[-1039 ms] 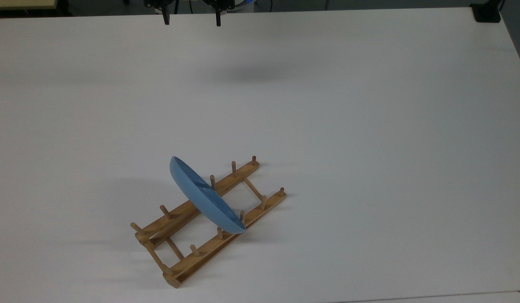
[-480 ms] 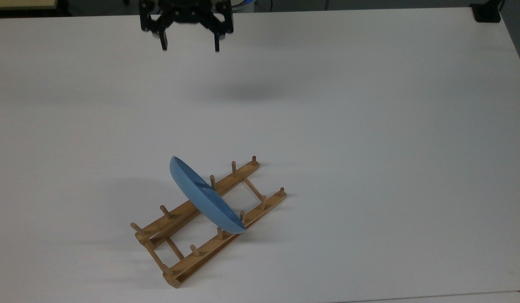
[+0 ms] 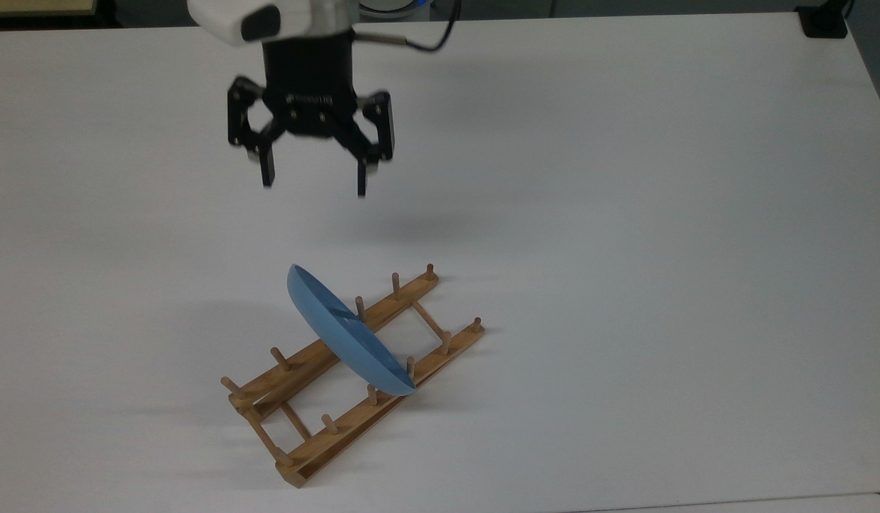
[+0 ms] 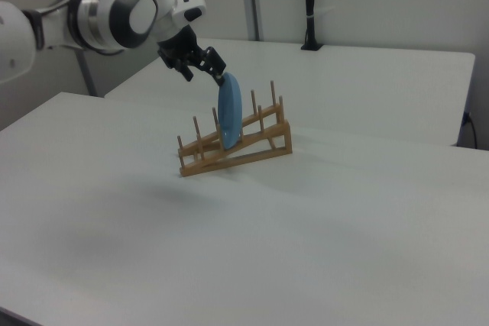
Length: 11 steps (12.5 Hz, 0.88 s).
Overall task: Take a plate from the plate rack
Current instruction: 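Lower the open gripper onto the rim of the blue plate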
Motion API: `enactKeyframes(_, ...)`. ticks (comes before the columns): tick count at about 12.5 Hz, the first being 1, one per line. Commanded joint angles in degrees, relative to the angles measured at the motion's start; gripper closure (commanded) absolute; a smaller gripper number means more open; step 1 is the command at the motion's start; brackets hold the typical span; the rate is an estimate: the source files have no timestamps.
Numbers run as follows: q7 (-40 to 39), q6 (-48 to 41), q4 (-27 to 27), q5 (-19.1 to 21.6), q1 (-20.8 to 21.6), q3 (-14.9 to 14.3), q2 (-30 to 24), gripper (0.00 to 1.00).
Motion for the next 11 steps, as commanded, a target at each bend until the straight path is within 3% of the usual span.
enactKeyframes(1,6.7,6.9,4.5,-8.0,1.5,0.2,6.0,0.0)
enactKeyframes(2,8.1,8.9,4.5,-10.1,1.5,0.2,6.9,0.0)
enactKeyframes(4,9.2,13.7,4.5,-16.2,1.5,0.1,8.7,0.12)
enactKeyframes(7,9.1,14.6,4.5,-28.0,1.5,0.2,10.9,0.42)
enactKeyframes(9,9.0,14.6,4.5,-30.2,1.4,0.2,11.2,0.69)
enactKeyframes(11,9.1,14.6,4.4,-30.3,1.5,0.2,11.2,0.75)
